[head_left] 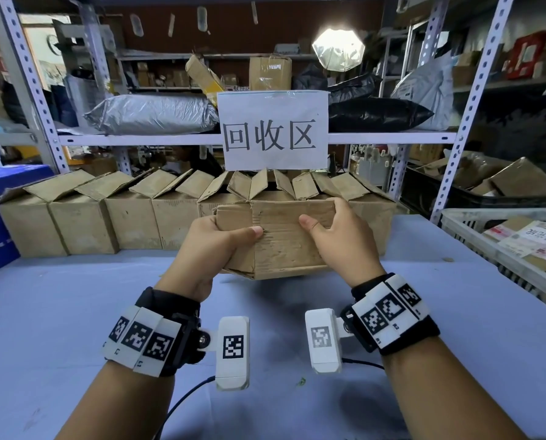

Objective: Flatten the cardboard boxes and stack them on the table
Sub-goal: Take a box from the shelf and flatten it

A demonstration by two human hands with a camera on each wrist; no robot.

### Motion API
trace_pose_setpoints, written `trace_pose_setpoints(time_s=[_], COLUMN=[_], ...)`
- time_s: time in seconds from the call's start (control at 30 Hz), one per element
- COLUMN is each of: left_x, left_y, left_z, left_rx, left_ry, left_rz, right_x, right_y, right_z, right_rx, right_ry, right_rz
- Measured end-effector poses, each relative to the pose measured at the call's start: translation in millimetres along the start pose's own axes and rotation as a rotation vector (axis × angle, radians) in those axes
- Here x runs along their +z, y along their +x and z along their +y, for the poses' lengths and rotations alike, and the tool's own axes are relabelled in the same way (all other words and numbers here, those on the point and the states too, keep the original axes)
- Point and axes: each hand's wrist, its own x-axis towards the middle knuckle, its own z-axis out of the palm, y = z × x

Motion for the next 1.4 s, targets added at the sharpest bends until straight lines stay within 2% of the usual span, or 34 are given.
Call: trace_pose_setpoints(time_s=[0.23,0.37,0.43,0.67,0.77,0.97,1.17,1.4], left_x=[-4.0,-3.9,-4.0,-17.7,-23.5,-34.1,-44.5,-43.1], left_y=[0.7,1.5,2.0,5.8,8.0,10.8,20.3,40.5], left_z=[-0.7,-1.6,-2.4,-3.9,-3.9,-3.7,5.2,6.4], left_rx=[0.013,0.018,0.022,0.035,0.042,0.041,0.024,-0.104], left_ry=[0.005,0.007,0.010,0.021,0.009,-0.009,-0.065,-0.155], left_rz=[0.040,0.025,0.032,0.069,0.054,0.005,-0.079,-0.204], right_x=[-1.2,-3.3,-1.8,-1.9,-3.3,-15.9,-39.3,-40.1], right_y=[1.0,0.4,-1.3,4.0,5.7,8.3,16.6,23.8], right_z=[6.2,-2.4,-3.3,17.3,19.0,17.1,20.0,14.9], right_rx=[-0.073,-0.019,-0.029,-0.075,-0.042,-0.016,-0.030,-0.003], right_ry=[-0.025,0.045,0.057,0.297,0.456,0.580,0.886,1.201], right_rz=[0.036,-0.132,-0.138,-0.013,-0.051,-0.112,-0.223,-0.256])
